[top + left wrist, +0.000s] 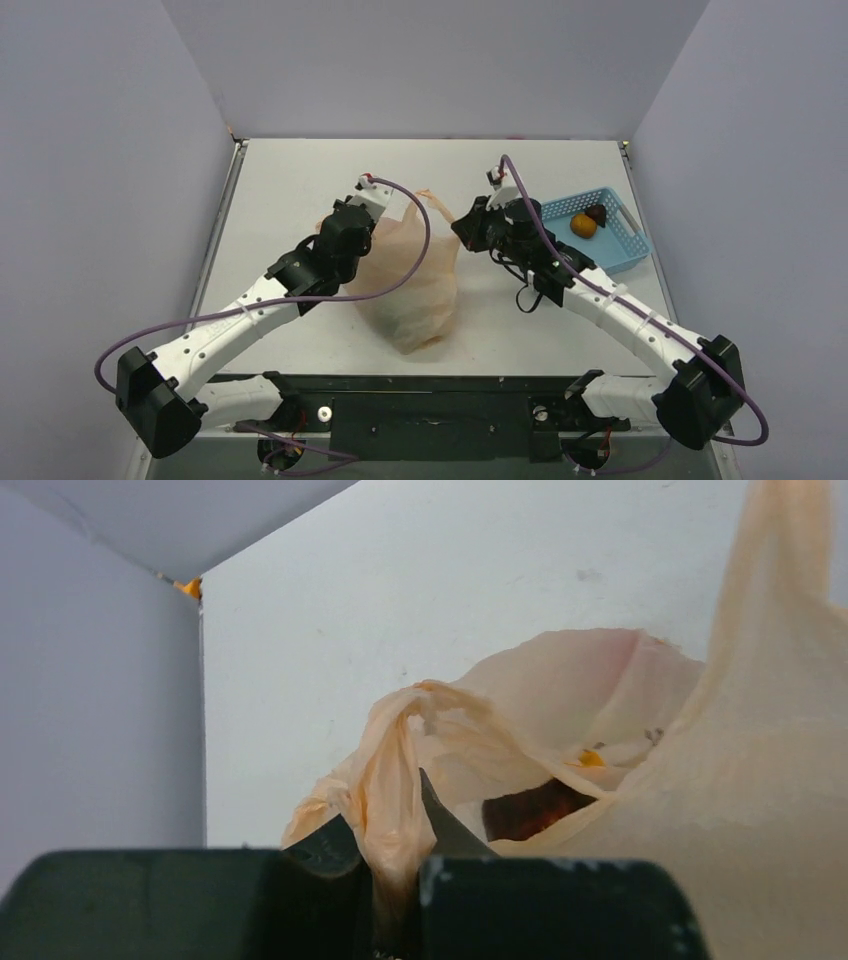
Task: Take the fake fruits out of the plastic bag
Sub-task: Adjust the plastic bag at the center of the board.
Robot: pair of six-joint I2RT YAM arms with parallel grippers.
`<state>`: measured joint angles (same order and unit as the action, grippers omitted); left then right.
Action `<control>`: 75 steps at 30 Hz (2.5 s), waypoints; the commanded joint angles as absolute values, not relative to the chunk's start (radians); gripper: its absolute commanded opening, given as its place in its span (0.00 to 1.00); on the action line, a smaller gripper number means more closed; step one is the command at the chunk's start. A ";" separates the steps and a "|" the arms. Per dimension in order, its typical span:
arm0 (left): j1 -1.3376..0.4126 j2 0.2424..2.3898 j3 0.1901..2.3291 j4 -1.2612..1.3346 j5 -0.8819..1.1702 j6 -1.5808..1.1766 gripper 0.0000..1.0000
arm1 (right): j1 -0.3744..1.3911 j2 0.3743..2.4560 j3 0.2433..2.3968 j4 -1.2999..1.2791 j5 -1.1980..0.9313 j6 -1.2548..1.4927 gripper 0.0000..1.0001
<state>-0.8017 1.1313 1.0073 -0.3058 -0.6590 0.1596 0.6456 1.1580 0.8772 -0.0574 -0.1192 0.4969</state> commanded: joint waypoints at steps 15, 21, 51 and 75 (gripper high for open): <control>-0.474 0.960 1.024 -0.266 -0.533 -0.056 0.00 | 0.596 1.655 1.766 -0.301 -0.118 0.480 0.00; -0.474 0.930 1.004 -0.243 -0.406 -0.054 0.00 | 0.602 1.599 1.646 -0.298 -0.152 0.467 0.00; -0.511 0.882 0.897 -0.245 -0.215 -0.022 0.00 | 0.850 1.245 1.100 -0.277 -0.014 0.241 0.37; -0.511 0.870 0.895 -0.258 -0.225 -0.015 0.00 | 0.817 1.534 1.291 -0.100 -0.169 0.547 0.49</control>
